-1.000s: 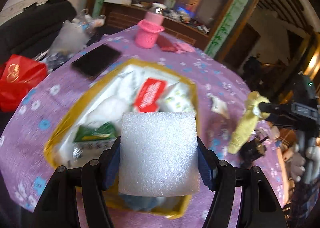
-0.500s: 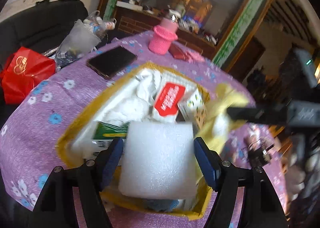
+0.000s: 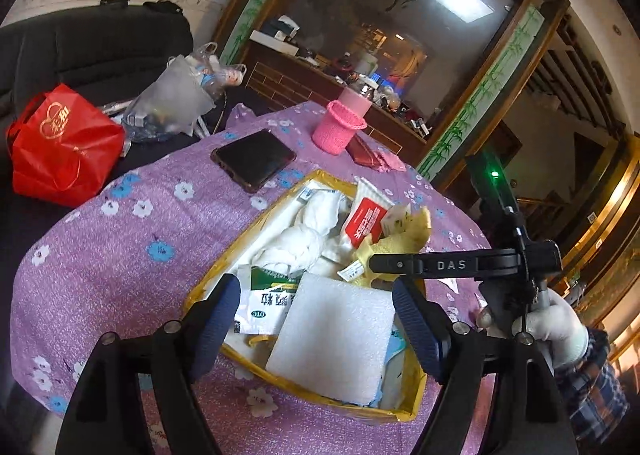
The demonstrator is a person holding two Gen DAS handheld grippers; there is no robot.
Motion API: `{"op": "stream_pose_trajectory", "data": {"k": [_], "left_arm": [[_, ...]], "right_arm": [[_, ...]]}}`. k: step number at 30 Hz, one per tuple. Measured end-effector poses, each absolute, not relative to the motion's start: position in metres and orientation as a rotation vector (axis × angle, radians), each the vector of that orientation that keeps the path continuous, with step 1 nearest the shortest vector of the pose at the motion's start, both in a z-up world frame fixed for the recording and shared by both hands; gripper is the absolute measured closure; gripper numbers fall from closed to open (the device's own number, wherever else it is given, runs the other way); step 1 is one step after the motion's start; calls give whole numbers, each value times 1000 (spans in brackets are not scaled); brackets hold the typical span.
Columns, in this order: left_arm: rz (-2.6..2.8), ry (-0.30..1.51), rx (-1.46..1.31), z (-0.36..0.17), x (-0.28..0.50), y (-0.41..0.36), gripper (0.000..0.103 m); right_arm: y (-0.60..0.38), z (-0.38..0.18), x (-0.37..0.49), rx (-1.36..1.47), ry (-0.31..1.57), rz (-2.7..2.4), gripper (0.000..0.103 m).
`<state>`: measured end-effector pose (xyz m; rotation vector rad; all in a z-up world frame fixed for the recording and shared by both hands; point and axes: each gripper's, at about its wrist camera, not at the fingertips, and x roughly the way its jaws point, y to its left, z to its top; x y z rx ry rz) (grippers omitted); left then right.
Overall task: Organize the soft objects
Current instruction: 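Carry the foam sheet and yellow towel into the foam box and open both tools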
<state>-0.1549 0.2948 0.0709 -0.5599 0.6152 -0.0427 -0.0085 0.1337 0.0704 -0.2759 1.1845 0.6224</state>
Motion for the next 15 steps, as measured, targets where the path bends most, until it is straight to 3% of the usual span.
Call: {"op": "stream_pose_trajectory", "data": {"k": [2,4,10,15], "left_arm": [[-41,625,-563,69,-155,295,19],[-44,625,-561,70,-158,292,14],[-48,621,-552,75,-162,278,12],[-34,625,-461,87,-166,247,8]], "right_arm": [[127,79,-17,-245,1155,635,29],[120,89,-22,-214,1114,641,27],[66,115,-62,-73,975,659,25],[6,109,-95,176,909,632,15]]}}
